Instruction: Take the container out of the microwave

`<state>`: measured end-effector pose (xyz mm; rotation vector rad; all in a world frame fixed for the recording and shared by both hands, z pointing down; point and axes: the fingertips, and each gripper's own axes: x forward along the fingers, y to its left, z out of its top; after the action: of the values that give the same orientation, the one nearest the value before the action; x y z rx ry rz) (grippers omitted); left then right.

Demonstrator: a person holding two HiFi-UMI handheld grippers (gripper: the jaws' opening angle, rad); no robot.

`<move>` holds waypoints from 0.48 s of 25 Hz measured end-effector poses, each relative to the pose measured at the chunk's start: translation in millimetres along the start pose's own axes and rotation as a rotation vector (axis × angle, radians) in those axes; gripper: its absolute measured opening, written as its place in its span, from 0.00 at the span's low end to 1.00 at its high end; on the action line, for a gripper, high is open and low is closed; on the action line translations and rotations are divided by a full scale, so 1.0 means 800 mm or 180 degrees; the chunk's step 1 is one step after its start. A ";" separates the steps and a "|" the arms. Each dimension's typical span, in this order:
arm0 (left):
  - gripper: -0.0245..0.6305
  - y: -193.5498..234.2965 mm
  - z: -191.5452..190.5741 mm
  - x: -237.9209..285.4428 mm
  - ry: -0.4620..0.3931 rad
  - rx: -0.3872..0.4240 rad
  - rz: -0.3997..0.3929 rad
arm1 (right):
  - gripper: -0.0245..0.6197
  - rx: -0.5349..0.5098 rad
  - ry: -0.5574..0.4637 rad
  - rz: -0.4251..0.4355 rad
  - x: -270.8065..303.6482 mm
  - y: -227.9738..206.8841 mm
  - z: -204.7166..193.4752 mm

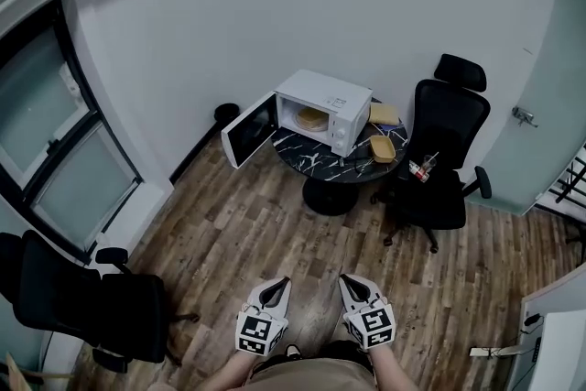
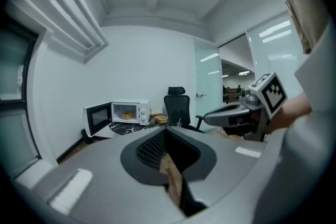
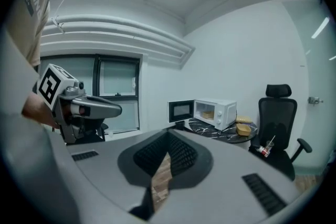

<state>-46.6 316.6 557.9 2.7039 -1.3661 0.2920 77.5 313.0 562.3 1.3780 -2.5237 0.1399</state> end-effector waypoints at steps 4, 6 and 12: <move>0.04 0.011 0.000 0.022 0.0011 -0.0110 -0.0061 | 0.05 0.0009 0.0036 -0.0078 0.008 -0.011 -0.007; 0.04 0.016 -0.001 0.038 0.0029 -0.0151 -0.0048 | 0.05 0.0081 0.0068 -0.0057 0.017 -0.021 -0.013; 0.04 0.020 -0.003 0.102 0.0155 -0.0206 0.0005 | 0.05 0.0076 0.0083 0.0088 0.066 -0.086 -0.020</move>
<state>-12.2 243.0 577.5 2.6258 -1.3408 0.3062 110.7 236.3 589.4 1.3417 -2.5284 0.1928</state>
